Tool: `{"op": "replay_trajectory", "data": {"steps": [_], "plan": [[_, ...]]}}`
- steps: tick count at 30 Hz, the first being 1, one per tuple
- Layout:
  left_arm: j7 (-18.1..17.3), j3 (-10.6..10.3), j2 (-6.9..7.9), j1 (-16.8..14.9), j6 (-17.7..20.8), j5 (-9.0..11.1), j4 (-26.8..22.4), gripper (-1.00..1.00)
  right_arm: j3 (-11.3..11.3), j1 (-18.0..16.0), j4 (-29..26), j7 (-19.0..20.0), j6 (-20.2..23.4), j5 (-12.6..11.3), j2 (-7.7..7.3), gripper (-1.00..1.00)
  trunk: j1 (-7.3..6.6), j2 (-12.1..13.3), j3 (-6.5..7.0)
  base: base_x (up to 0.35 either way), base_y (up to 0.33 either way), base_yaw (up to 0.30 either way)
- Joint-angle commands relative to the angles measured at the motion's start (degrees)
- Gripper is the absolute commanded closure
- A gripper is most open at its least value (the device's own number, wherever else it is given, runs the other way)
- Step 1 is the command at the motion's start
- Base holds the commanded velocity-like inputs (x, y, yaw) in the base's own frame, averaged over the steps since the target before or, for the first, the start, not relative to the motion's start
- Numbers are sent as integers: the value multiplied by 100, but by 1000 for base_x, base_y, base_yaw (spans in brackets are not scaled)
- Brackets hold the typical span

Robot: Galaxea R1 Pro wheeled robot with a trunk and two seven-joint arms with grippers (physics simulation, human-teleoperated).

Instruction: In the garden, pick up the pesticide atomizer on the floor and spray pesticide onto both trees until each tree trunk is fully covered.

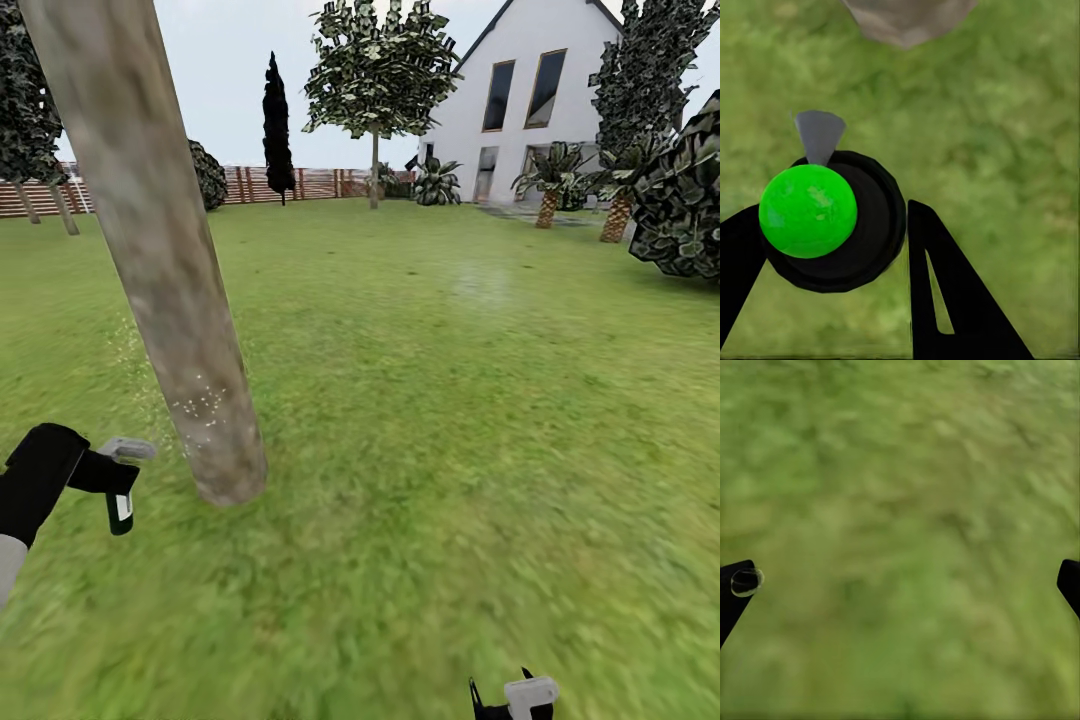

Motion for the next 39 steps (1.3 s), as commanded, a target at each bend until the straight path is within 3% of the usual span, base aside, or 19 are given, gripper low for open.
{"op": "replay_trajectory", "data": {"steps": [1, 9, 12, 14, 22, 25, 31, 37, 39], "plan": [[-15, 4, -2, 25, -6, 18, 23, 100, 0, 0, 0, 0, 0, 0, 0, -100, 0, 0, 0, 0, 0, 0], [-16, 40, -53, -104, 36, 5, -75, 100, 0, 0, 0, 0, 0, 0, 0, -100, 0, 0, 0, -175, 0, 0], [-17, 25, -76, -593, 68, 41, -229, 100, 0, 0, 0, -1, 0, 0, 0, -100, 0, 0, 0, -339, 0, 0], [-23, 15, -107, -684, 84, 39, -234, 100, 0, 0, 0, 0, 0, 0, 0, -100, 0, 0, 0, -151, 0, 0], [-270, 10, -65, -576, 61, 34, 73, 100, 0, 0, 0, 0, 0, 0, 0, -100, 0, 0, 0, -6, 0, 0], [-271, 31, -221, -552, 62, 28, -5, 100, 0, 0, -1, 0, 0, 2, 1, -100, 0, 0, 0, 0, 0, 0], [-256, 15, -678, -632, 76, -14, -25, 100, 0, 0, 0, 0, 0, 1, 5, -100, 0, 0, 0, 0, 0, 0], [-252, -41, -688, -982, 113, -28, 101, 100, 0, 0, 0, 0, 0, 4, 2, -100, 0, 0, 0, 0, 0, 0], [-271, -248, -668, -1243, 148, -196, 342, 100, 0, 0, 0, 0, 0, 1, 0, -100, 0, 0, 0, 0, 0, 0]]}}
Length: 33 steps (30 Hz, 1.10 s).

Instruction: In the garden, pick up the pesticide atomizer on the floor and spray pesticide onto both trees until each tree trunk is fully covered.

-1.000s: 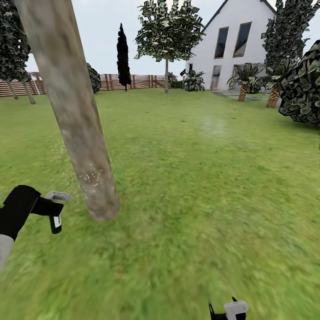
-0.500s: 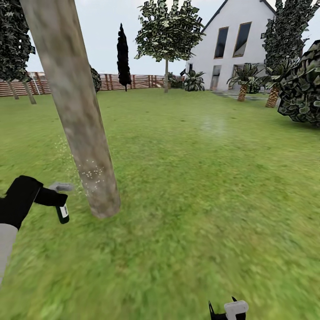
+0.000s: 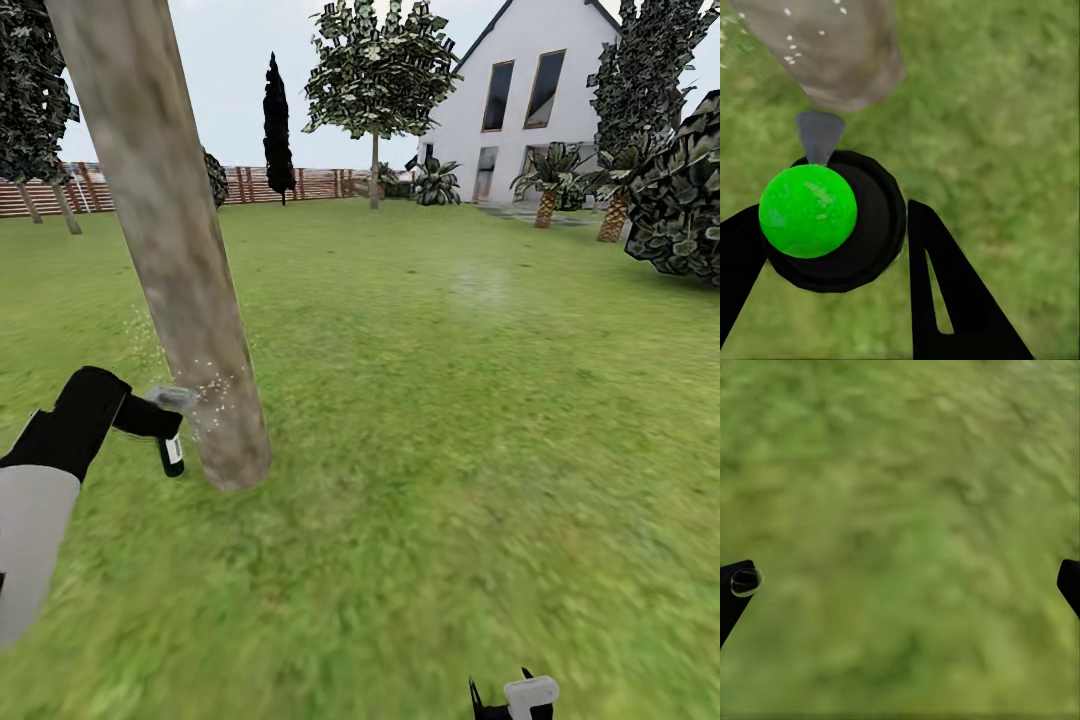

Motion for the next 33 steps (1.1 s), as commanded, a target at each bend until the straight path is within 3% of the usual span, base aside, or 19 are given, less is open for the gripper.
{"op": "replay_trajectory", "data": {"steps": [1, 4, 6, 9, 12, 14, 15, 16, 17, 28, 31, 33], "plan": [[-10, -86, 5, -234, 17, -49, 308, 100, 0, 0, 0, 0, 2, 1, 0, -100, 0, 0, 0, 0, 0, 0], [-176, -121, -26, -498, 18, -76, 644, 100, 0, 0, 0, 0, 3, 5, 0, -100, 0, 0, 0, 0, 0, 0], [-214, -124, -19, -485, 13, -207, 654, 100, 0, 0, 0, 0, 6, 7, 0, -100, 0, 0, 0, 0, 0, 0], [-244, -109, 14, -519, 19, -248, 635, 100, 0, 0, 0, 0, 3, 7, 0, -100, 0, 0, 0, 0, 0, 0], [-633, -117, 18, -641, 14, -268, 631, 100, 0, 0, 0, 6, 8, 8, 1, -100, 0, 0, 0, 0, 0, 0], [-744, -140, 16, -924, 12, -275, 679, 100, 0, 0, 0, 8, 5, 8, 1, -100, 0, 0, 0, 0, 0, 0], [-759, -226, 12, -980, 11, -276, 691, 100, 0, 0, 0, 7, 6, 8, 1, -100, 0, 0, 0, 0, 0, 0], [-770, -579, 16, -998, 17, -270, 705, 100, 0, 0, 0, 8, 7, 8, 3, -100, 0, 0, 0, 0, 0, 0], [-772, -713, 16, -974, 19, -269, 707, 100, 2, 0, 0, 9, 7, 8, 3, -100, 0, 0, 0, 0, 0, 0], [-774, -774, 39, -1017, 11, -302, 665, 100, 9, 0, 0, 9, 6, 8, 8, -100, 0, 0, 0, 0, -226, 75], [-780, -737, 59, -1018, 19, -796, 672, 100, 9, 0, 0, 9, 4, 8, 8, -100, 0, 0, 0, 0, -271, 275], [-782, -724, 60, -1016, 20, -872, 689, 100, 9, 0, 0, 9, 4, 8, 8, -100, 0, 0, 0, 0, -271, 278]]}}
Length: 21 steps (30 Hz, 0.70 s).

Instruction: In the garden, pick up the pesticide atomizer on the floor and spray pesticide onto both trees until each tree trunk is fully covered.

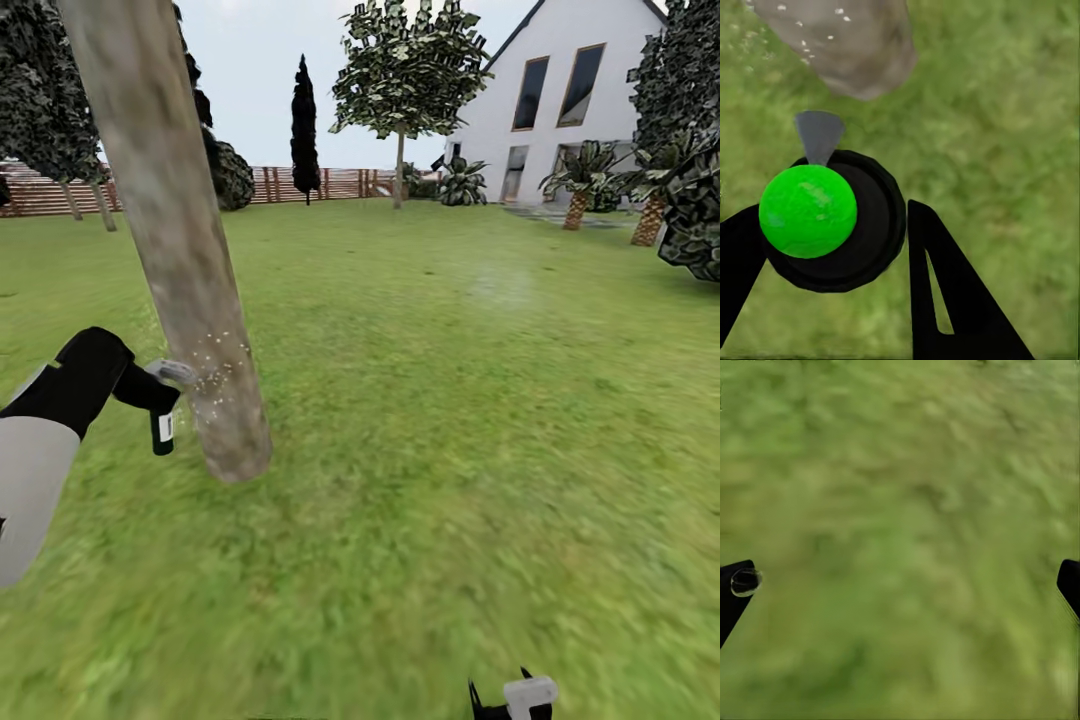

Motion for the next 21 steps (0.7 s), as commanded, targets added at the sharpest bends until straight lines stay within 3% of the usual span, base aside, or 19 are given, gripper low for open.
{"op": "replay_trajectory", "data": {"steps": [1, 8, 21], "plan": [[-3, 2, 2, 0, 0, -8, 3, 100, 0, 0, 0, 0, -1, 0, 0, -100, 0, 0, 0, 0, -271, 278], [-2, 129, 14, 27, 0, -32, 7, 100, 0, 0, 0, 0, -1, 0, 0, -100, 0, 0, 0, 150, -203, 261], [5, 152, 125, 110, -8, -43, 14, 100, -2, 0, 0, -2, -3, 0, -1, -100, 0, 0, 0, 334, -4, 27]]}}
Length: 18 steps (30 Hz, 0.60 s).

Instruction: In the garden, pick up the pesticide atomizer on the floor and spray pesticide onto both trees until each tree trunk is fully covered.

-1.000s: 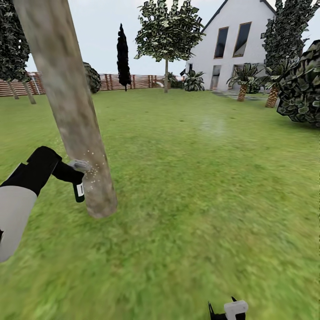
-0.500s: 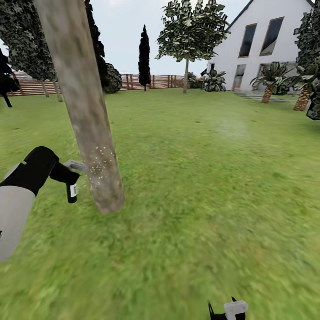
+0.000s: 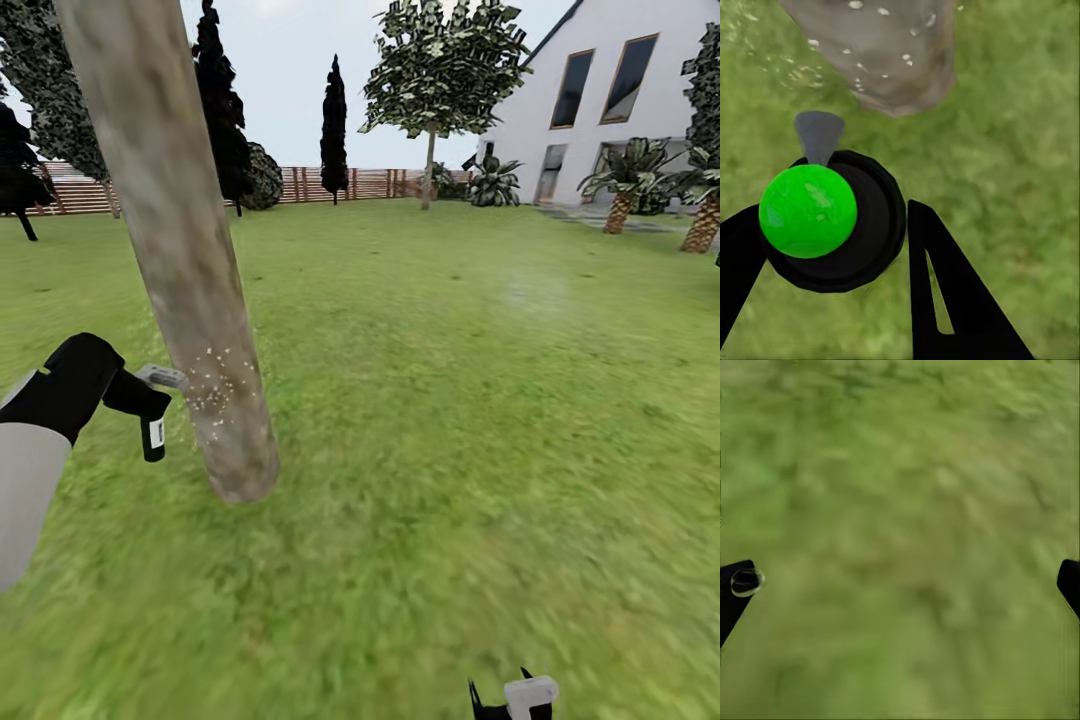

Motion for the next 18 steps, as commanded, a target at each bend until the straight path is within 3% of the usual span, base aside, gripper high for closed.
{"op": "replay_trajectory", "data": {"steps": [1, 6, 11, 15, 16, 18], "plan": [[1, 1, 38, 3, 0, 3, 0, 100, 1, 0, 0, 0, 1, 0, 0, -100, 0, 0, 0, 337, 0, 234], [3, 1, 131, 8, 0, 2, 0, 100, 1, 0, 0, 2, -1, 0, 1, -100, 0, 0, 0, 248, 0, 273], [2, -1, 130, 46, 0, 9, 2, 100, 1, 0, 0, 2, 5, 0, 1, -100, 0, 0, 0, 4, -10, 96], [-10, 1, 130, 50, -2, 11, 13, 100, 1, 0, 0, 2, 4, 0, 1, -100, 0, 0, 0, -192, -181, 1], [-7, 1, 130, 113, -5, 15, 28, 100, 1, 0, 0, 2, 1, 0, 1, -100, 0, 0, 0, -218, -201, 0], [14, 15, 130, 550, -16, 26, 34, 100, 1, 0, 0, 2, 1, 0, -1, -100, 0, 0, 0, -221, -203, 0]]}}
